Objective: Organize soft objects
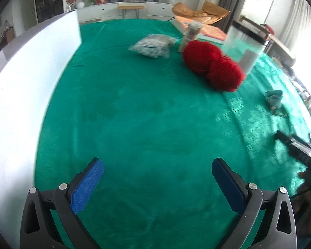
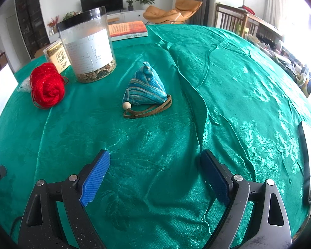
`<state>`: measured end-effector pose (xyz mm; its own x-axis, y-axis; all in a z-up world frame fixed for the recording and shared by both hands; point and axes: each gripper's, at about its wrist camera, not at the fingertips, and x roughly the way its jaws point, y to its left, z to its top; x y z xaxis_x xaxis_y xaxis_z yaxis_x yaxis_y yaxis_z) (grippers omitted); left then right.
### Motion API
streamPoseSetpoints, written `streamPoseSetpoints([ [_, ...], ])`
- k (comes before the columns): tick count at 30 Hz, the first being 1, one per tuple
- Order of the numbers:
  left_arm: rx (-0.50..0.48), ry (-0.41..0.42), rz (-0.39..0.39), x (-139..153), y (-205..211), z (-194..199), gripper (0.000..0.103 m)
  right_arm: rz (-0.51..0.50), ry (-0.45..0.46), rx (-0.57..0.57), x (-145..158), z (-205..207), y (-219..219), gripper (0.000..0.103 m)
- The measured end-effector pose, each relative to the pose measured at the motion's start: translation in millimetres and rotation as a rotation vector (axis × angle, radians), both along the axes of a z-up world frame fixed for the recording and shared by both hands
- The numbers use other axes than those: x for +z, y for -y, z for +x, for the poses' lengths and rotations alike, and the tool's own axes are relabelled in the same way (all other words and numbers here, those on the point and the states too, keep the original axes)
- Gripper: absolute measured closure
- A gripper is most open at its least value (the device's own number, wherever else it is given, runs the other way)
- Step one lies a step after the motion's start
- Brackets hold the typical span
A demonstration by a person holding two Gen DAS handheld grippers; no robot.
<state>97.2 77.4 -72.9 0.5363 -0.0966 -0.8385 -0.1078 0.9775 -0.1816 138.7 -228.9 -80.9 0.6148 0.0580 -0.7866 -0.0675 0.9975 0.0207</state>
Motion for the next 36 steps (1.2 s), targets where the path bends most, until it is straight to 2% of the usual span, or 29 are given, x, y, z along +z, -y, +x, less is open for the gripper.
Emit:
streamPoseSetpoints([
  [4, -0.033, 0.033, -0.064, 20, 31, 49, 0.000, 0.000, 0.000, 0.000, 0, 0, 0, 0.012],
  [7, 0.009, 0.013, -0.073, 19, 44, 100, 0.000, 0.018, 0.006, 0.001, 1, -1, 2, 0.013],
  [9, 0.057, -0.027, -0.058, 11, 46, 128, 0.000, 0.108, 0.040, 0.001, 6, -6, 13, 0.013],
  [10, 0.083, -0.047, -0.052, 6, 46, 138, 0.000, 0.187, 0.070, -0.003, 11, -8, 21, 0.013],
  [12, 0.094, -0.059, -0.106, -2, 42, 151, 0.000, 0.299, 0.111, -0.028, 24, -3, 37, 0.013],
  [13, 0.100, -0.061, -0.123, -4, 41, 154, 0.000, 0.302, 0.117, -0.027, 30, 5, 39, 0.013],
  [15, 0.103, -0.051, -0.123, -4, 43, 159, 0.000, 0.240, 0.092, 0.014, 34, 27, 34, 0.013],
  [17, 0.090, -0.043, -0.101, -4, 46, 163, 0.000, 0.174, 0.042, 0.078, 28, 51, 23, 0.013],
  [19, 0.081, -0.046, -0.100, -4, 46, 164, 0.001, 0.159, 0.022, 0.162, 20, 67, 13, 0.017],
  [20, 0.076, -0.051, -0.107, -3, 46, 163, 0.002, 0.157, 0.016, 0.203, 16, 73, 9, 0.025],
  [21, 0.068, -0.053, -0.118, -1, 44, 159, 0.003, 0.142, 0.002, 0.215, 13, 77, 8, 0.052],
  [26, 0.087, 0.019, -0.152, 14, 32, 126, 0.003, 0.210, 0.011, 0.175, 22, 78, 28, 0.054],
  [29, 0.082, 0.056, -0.144, 21, 40, 137, 0.002, 0.246, 0.021, 0.146, 31, 82, 37, 0.054],
  [31, 0.089, 0.013, -0.114, 12, 45, 153, 0.003, 0.253, 0.023, 0.140, 36, 86, 39, 0.054],
  [32, 0.106, -0.011, -0.108, 5, 44, 159, 0.005, 0.244, 0.029, 0.137, 39, 86, 39, 0.054],
  [33, 0.134, -0.028, -0.116, -2, 42, 161, 0.027, 0.242, 0.030, 0.134, 40, 87, 39, 0.053],
  [34, 0.130, -0.025, -0.179, -6, 38, 160, 0.041, 0.249, 0.023, 0.134, 40, 88, 40, 0.054],
  [35, 0.133, -0.015, -0.212, -5, 36, 157, 0.044, 0.260, 0.013, 0.134, 41, 91, 40, 0.053],
  [36, 0.128, 0.004, -0.201, 0, 35, 151, 0.048, 0.268, 0.006, 0.132, 42, 94, 42, 0.053],
])
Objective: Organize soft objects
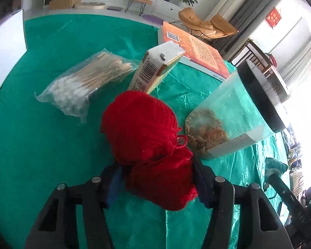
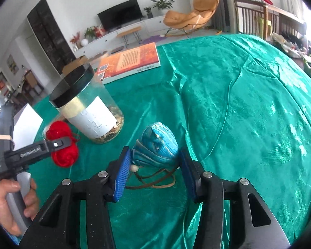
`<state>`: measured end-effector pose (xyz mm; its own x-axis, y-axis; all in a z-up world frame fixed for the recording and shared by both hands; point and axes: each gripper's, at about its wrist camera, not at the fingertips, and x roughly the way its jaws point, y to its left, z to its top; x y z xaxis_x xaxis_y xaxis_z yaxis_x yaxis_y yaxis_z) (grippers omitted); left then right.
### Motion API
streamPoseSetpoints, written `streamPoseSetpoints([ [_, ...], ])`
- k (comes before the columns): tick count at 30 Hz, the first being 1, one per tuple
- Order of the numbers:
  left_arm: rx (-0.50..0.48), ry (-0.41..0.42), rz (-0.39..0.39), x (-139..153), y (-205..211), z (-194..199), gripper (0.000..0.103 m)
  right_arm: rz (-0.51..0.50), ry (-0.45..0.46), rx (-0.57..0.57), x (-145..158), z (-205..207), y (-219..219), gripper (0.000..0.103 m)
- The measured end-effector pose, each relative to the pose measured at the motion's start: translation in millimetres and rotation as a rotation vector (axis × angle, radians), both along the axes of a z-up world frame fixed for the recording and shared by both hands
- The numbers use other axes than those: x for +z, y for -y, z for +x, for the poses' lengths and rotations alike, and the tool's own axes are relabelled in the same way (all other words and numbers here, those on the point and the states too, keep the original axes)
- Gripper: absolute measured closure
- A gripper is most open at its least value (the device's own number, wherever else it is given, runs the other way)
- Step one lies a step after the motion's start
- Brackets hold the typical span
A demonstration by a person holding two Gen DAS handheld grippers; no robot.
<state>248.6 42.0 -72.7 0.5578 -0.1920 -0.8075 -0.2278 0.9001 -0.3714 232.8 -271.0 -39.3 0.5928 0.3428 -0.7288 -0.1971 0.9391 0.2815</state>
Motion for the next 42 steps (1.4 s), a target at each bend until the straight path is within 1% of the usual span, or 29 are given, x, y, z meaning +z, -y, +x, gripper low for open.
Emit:
streamPoseSetpoints([
  [2, -0.042, 0.043, 0.021, 17, -1, -11, 0.050, 0.008, 0.001, -0.009, 8, 7, 1, 0.053],
  [4, -0.073, 0.089, -0.008, 42, -11, -30, 0.050, 0.020, 0.021, -0.021, 24, 15, 3, 0.053],
  [6, -0.079, 0.137, -0.049, 73, -31, -58, 0.050, 0.022, 0.069, -0.012, 53, 15, -2, 0.053],
  [8, -0.074, 0.185, -0.065, 103, -60, -96, 0.050, 0.002, 0.124, 0.036, 88, 6, -20, 0.054],
  [10, -0.056, 0.209, -0.035, 124, -89, -132, 0.050, -0.013, 0.166, 0.105, 115, -10, -48, 0.054],
  [12, -0.017, 0.204, 0.024, 135, -123, -167, 0.050, -0.002, 0.179, 0.196, 135, -31, -87, 0.053],
  [15, 0.089, 0.153, 0.127, 138, -181, -220, 0.049, 0.076, 0.153, 0.348, 149, -66, -154, 0.054],
  [18, 0.211, 0.111, 0.220, 135, -233, -268, 0.049, 0.166, 0.104, 0.507, 152, -104, -226, 0.053],
  [20, 0.289, 0.083, 0.263, 129, -263, -296, 0.048, 0.220, 0.065, 0.616, 152, -131, -276, 0.053],
  [21, 0.334, 0.062, 0.302, 127, -277, -308, 0.045, 0.237, 0.050, 0.661, 150, -143, -297, 0.053],
  [22, 0.372, 0.037, 0.342, 122, -285, -317, 0.037, 0.250, 0.037, 0.704, 149, -155, -317, 0.053],
  [23, 0.406, 0.017, 0.375, 115, -295, -322, 0.032, 0.252, 0.032, 0.740, 147, -167, -338, 0.052],
  [24, 0.441, 0.009, 0.396, 112, -303, -329, 0.018, 0.249, 0.037, 0.763, 144, -175, -353, 0.044],
  [25, 0.466, 0.011, 0.400, 108, -304, -334, 0.009, 0.246, 0.038, 0.789, 139, -183, -368, 0.024],
  [26, 0.487, 0.024, 0.397, 107, -307, -338, 0.009, 0.230, 0.028, 0.813, 133, -189, -379, 0.020],
  [27, 0.491, 0.040, 0.387, 106, -309, -342, 0.009, 0.203, 0.033, 0.816, 128, -194, -385, 0.022],
  [28, 0.491, 0.054, 0.382, 105, -308, -344, 0.008, 0.173, 0.058, 0.806, 124, -198, -385, 0.022],
  [31, 0.472, 0.079, 0.380, 101, -300, -333, 0.007, 0.029, 0.186, 0.700, 115, -206, -371, 0.022],
  [34, 0.431, 0.096, 0.354, 101, -284, -322, 0.007, -0.074, 0.255, 0.606, 108, -202, -347, 0.022],
  [37, 0.385, 0.115, 0.350, 110, -269, -315, 0.007, -0.125, 0.249, 0.530, 102, -191, -322, 0.022],
  [42, 0.332, 0.143, 0.354, 121, -248, -304, 0.007, -0.131, 0.224, 0.441, 97, -183, -281, 0.022],
])
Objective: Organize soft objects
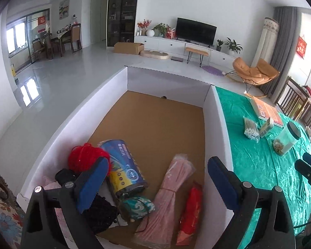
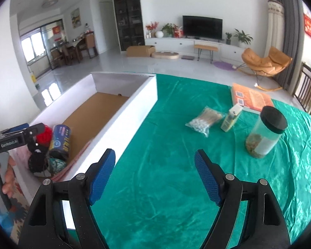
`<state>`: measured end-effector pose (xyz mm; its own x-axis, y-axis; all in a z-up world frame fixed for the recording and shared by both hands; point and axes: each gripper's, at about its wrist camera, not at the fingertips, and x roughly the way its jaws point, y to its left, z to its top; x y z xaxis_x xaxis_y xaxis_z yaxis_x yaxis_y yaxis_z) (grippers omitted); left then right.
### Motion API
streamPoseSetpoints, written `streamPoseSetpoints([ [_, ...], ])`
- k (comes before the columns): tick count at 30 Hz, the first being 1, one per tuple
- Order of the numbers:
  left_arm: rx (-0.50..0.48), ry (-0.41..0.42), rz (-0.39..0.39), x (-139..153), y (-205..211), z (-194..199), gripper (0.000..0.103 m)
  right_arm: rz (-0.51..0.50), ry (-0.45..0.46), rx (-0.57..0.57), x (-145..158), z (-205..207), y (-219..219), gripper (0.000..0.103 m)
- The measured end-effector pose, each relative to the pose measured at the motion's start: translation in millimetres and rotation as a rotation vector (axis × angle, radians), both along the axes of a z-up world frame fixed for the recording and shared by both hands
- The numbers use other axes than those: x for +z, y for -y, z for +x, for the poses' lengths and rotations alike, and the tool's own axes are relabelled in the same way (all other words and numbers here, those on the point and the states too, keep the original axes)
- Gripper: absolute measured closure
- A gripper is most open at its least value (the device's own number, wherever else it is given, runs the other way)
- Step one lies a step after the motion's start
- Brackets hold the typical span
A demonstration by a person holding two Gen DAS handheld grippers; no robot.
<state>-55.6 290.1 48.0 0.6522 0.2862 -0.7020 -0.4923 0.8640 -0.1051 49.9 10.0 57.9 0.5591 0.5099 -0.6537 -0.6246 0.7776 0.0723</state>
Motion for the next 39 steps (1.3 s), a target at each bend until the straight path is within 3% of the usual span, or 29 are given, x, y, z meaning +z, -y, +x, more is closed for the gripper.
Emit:
streamPoseSetpoints([
  [16, -0.135, -0.018, 0.028, 11, 55, 16, 0.007, -0.030, 0.011, -0.134, -6, 14, 66, 0.022],
  [19, -0.185, -0.019, 0.026, 12, 73, 22, 0.007, -0.066, 0.012, -0.165, -24, 18, 78, 0.022],
  [25, -0.325, -0.038, 0.036, 11, 124, 38, 0.007, -0.196, -0.051, -0.302, -98, 38, 130, 0.022],
  [28, -0.390, -0.063, 0.032, 4, 155, 49, 0.007, -0.202, -0.077, -0.384, -119, 45, 167, 0.022],
  [32, -0.458, -0.119, 0.009, -15, 196, 71, 0.007, -0.149, -0.096, -0.469, -125, 51, 207, 0.022],
  [39, -0.495, -0.173, -0.009, -55, 243, 118, 0.007, -0.092, -0.150, -0.522, -131, 61, 232, 0.022],
])
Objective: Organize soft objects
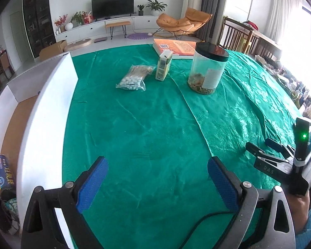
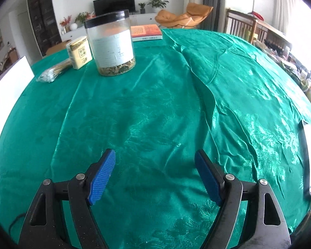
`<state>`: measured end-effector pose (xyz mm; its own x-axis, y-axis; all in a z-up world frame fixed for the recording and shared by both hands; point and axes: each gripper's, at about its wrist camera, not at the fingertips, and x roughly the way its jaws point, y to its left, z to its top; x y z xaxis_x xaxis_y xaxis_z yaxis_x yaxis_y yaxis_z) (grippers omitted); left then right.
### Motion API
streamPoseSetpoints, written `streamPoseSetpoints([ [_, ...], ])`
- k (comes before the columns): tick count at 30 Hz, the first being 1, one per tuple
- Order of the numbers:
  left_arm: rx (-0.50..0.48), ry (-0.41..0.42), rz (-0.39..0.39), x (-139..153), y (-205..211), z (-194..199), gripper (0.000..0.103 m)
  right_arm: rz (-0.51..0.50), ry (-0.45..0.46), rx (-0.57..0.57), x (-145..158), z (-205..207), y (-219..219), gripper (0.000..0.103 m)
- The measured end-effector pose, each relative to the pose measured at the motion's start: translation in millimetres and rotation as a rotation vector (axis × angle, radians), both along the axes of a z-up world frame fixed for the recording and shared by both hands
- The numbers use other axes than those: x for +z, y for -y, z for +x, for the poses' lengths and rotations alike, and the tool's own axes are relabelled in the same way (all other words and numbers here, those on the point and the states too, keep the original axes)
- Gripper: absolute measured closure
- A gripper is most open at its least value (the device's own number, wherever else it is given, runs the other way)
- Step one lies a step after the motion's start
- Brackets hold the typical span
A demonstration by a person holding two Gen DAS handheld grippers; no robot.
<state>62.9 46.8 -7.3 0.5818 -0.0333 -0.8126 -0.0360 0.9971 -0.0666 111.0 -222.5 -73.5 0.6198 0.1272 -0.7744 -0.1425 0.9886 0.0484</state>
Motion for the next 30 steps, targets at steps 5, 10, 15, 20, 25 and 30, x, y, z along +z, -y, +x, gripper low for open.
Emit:
streamPoseSetpoints([
  [5, 0.041, -0.038, -0.009, -36, 5, 33, 0.007, -0.015, -0.009, -0.015, -3, 5, 5, 0.022],
  [10, 0.070, -0.063, 0.000, -61, -3, 51, 0.007, -0.038, -0.009, -0.022, -7, 8, 5, 0.015],
  [15, 0.082, -0.086, 0.008, -79, -16, 57, 0.007, -0.039, -0.012, -0.021, -7, 7, 5, 0.013],
  [20, 0.061, -0.009, 0.063, -86, -15, 48, 0.000, -0.039, -0.012, -0.020, -7, 8, 5, 0.012],
  [25, 0.054, -0.007, 0.057, -82, -16, 44, 0.000, -0.039, -0.014, -0.018, -8, 10, 4, 0.010],
  [30, 0.053, -0.006, 0.057, -81, -16, 44, 0.000, -0.040, -0.016, -0.019, -8, 11, 3, 0.010],
])
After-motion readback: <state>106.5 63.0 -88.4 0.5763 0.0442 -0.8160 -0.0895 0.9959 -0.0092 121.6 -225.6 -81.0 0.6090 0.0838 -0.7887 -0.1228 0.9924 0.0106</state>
